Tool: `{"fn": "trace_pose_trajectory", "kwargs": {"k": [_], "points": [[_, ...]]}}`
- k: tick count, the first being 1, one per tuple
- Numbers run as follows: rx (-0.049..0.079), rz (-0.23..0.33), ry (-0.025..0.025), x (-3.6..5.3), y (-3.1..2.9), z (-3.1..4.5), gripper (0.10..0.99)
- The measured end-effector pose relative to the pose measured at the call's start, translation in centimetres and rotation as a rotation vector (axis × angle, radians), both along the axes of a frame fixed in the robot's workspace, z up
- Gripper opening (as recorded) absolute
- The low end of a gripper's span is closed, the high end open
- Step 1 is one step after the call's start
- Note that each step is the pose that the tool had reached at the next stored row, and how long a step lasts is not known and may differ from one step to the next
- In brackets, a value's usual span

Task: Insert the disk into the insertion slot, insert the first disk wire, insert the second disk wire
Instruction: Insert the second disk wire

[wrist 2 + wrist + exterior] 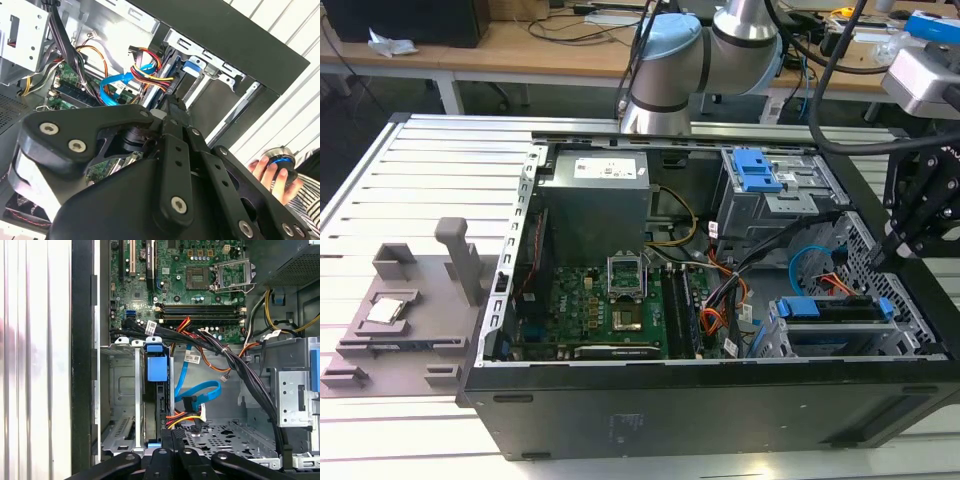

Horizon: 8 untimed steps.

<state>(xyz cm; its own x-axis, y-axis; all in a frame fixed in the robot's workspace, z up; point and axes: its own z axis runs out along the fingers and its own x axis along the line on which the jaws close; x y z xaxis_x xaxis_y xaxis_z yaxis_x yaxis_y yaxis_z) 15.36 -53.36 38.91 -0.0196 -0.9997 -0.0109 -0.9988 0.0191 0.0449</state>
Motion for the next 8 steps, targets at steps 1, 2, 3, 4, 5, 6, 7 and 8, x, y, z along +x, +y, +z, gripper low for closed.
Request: {"fn": "trace_pose_trajectory", "kwargs": {"k": [1,2,3,4,5,6,7,8], "points": [[0.0,0.0,0.0,0.0,0.0,0.0,0.106],[0.0,0.0,0.0,0.0,0.0,0.0,0.106],[0.0,0.0,0.0,0.0,0.0,0.0,0.106],[0.0,0.0,0.0,0.0,0.0,0.01,0.106],[0.0,0.0,0.0,0.0,0.0,0.01,0.106],[0.0,0.0,0.0,0.0,0.0,0.01,0.106],[0.0,0.0,0.0,0.0,0.0,0.01,0.169],[0.0,0.0,0.0,0.0,0.0,0.02,0.235]]}}
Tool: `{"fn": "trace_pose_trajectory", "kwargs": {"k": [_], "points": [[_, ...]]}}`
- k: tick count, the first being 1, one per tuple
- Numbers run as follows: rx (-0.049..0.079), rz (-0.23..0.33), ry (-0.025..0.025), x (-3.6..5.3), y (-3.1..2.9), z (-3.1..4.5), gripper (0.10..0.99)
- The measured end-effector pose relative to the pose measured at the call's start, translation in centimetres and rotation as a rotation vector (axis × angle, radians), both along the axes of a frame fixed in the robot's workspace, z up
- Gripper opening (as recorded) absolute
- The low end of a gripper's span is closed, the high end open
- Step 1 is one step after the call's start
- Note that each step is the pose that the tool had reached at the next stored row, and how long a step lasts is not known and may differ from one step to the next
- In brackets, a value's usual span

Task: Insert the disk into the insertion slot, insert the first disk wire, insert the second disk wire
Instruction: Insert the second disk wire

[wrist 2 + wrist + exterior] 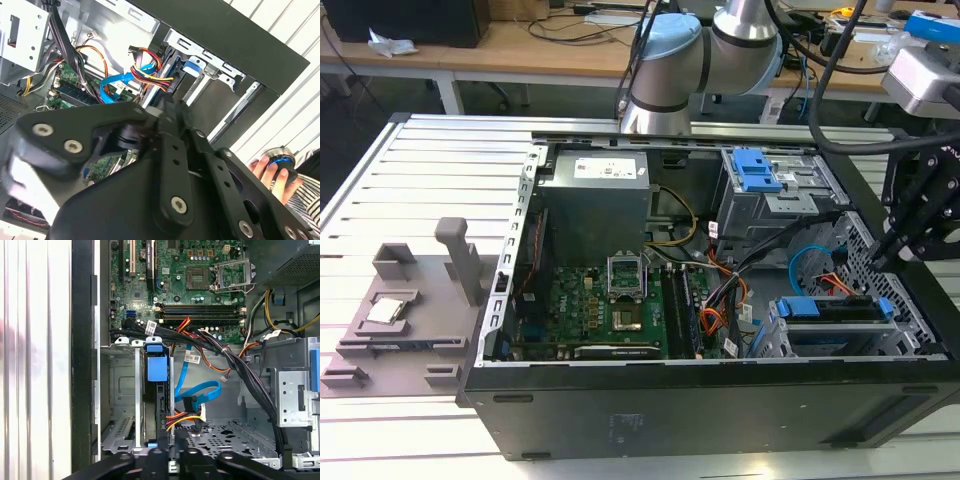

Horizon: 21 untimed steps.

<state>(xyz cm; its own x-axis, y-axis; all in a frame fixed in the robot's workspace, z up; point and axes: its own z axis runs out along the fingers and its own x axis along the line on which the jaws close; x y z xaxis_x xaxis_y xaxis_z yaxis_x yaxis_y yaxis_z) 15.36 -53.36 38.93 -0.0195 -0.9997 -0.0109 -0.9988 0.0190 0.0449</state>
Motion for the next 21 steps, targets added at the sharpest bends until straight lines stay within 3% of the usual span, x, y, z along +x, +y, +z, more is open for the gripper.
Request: {"fn": "trace_pose_trajectory", "kwargs": {"k": [1,3,6,9,15,21], "points": [[0.0,0.0,0.0,0.0,0.0,0.0,0.235],[0.0,0.0,0.0,0.0,0.0,0.0,0.361],[0.0,0.005,0.0,-0.15,0.27,-0.07,0.361],[0.0,0.018,-0.0001,-1.0,1.7,-0.39,0.361],[0.0,0.023,-0.0001,-2.87,1.77,-0.72,0.361],[0.0,0.045,-0.0001,-3.38,1.79,-1.35,0.361]]}}
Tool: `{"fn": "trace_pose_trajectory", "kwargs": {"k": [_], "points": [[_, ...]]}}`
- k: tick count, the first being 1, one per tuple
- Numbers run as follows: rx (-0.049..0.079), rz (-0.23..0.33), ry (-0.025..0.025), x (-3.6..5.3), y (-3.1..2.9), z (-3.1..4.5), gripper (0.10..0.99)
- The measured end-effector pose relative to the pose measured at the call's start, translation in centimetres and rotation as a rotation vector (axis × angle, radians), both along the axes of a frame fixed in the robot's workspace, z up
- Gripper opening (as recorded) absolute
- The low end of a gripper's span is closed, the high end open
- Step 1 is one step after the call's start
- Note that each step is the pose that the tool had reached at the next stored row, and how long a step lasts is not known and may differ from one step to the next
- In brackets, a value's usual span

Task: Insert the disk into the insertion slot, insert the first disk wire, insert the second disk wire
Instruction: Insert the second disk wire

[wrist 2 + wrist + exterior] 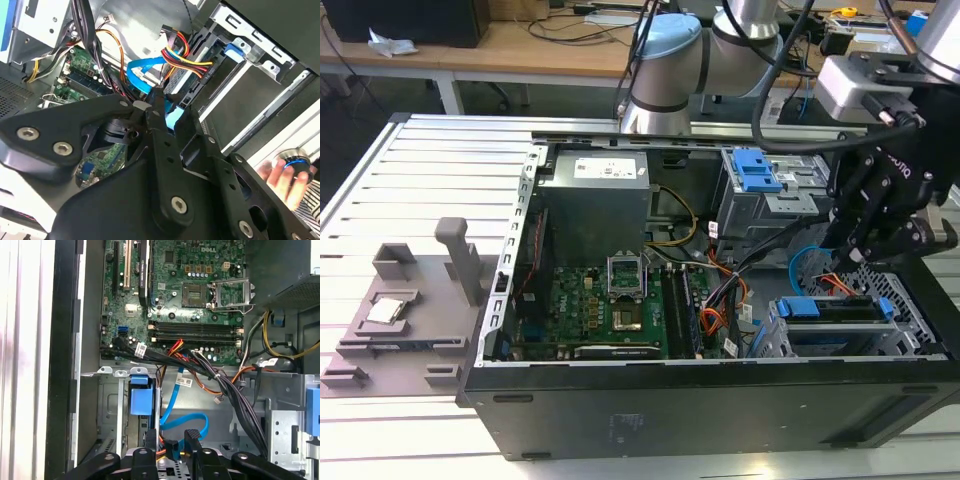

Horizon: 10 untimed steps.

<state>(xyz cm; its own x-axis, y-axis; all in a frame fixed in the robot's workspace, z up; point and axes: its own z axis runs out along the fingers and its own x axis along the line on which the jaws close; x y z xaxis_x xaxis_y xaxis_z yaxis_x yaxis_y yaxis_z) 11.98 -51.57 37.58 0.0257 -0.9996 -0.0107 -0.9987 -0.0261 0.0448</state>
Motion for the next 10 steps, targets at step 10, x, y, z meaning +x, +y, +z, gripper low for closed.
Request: {"fn": "trace_pose_trajectory", "kwargs": {"k": [10], "points": [[0.0,0.001,0.0,0.0,0.0,0.0,0.165]]}}
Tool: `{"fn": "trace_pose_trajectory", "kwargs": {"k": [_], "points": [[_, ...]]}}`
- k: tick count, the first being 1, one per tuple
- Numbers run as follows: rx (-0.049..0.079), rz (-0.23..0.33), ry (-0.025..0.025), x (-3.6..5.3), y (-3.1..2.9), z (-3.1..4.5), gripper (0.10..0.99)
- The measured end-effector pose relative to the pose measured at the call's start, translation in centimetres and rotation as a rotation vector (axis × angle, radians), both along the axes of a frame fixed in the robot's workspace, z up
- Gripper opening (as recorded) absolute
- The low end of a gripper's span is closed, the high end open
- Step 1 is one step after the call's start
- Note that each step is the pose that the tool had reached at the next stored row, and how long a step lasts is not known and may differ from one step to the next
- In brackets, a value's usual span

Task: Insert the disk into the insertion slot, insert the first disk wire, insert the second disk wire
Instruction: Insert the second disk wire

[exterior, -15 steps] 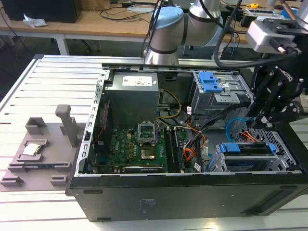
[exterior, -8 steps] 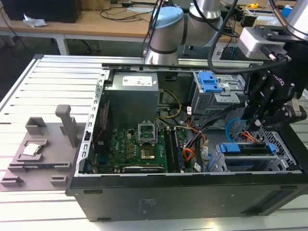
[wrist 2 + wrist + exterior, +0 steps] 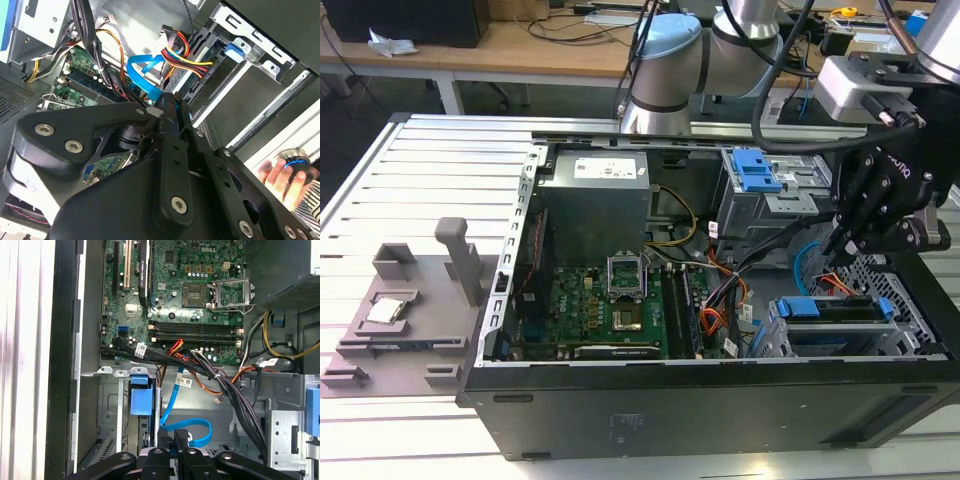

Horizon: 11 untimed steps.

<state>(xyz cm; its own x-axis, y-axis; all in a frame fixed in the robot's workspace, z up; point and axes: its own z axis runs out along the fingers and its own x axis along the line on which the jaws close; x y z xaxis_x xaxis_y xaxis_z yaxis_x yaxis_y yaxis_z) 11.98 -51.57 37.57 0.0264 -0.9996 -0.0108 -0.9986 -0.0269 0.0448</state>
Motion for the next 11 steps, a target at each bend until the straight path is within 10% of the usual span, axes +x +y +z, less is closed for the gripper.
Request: {"fn": "trace_pose_trajectory", "kwargs": {"k": [6,11], "points": [[0.0,0.0,0.0,0.0,-1.37,-0.07,0.165],[0.0,0.0,0.0005,0.41,-2.13,-1.74,0.165]]}}
